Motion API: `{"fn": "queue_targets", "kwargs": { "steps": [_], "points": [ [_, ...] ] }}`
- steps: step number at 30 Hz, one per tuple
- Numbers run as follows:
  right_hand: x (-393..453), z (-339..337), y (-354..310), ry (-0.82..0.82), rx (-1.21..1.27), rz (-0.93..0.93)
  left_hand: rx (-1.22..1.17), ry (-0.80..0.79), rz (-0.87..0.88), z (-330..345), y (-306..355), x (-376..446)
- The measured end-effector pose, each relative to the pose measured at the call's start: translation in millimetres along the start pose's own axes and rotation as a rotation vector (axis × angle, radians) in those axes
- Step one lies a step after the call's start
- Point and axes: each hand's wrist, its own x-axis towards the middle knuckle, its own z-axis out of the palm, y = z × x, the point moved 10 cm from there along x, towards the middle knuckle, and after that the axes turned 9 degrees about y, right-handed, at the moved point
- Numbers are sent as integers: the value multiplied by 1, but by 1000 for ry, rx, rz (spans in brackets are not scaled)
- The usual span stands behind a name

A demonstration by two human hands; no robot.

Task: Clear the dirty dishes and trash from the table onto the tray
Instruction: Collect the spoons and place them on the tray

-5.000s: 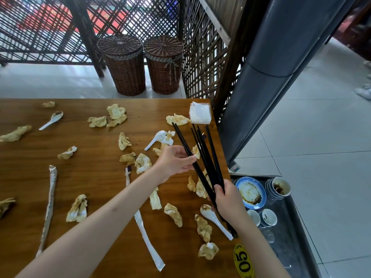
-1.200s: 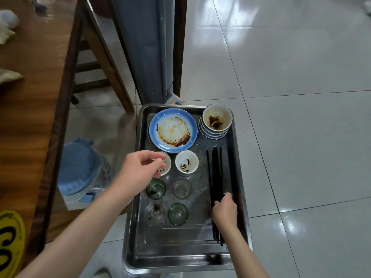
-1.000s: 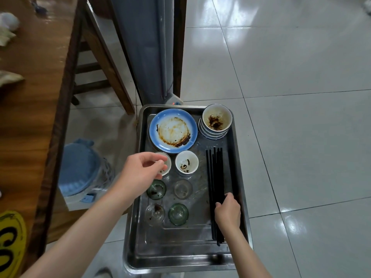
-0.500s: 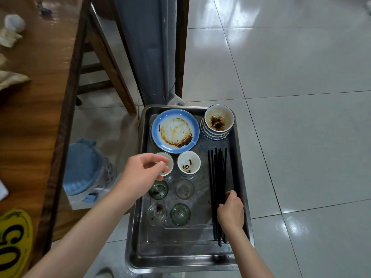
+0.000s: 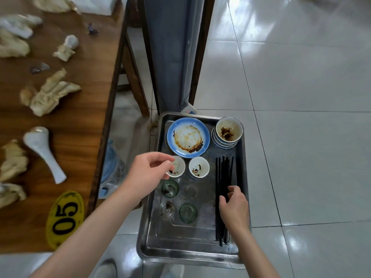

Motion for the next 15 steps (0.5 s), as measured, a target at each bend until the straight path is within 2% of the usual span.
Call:
{"fn": "queue_targets", "kwargs": {
  "steps": [7,15],
  "points": [
    [-52,-75,-133,-60,260,-257,-15,50,37,-83,45,-42],
    [-138,-107,-277,-212,292,-513,-59,281,-24,-241,40,-93]
  ]
}}
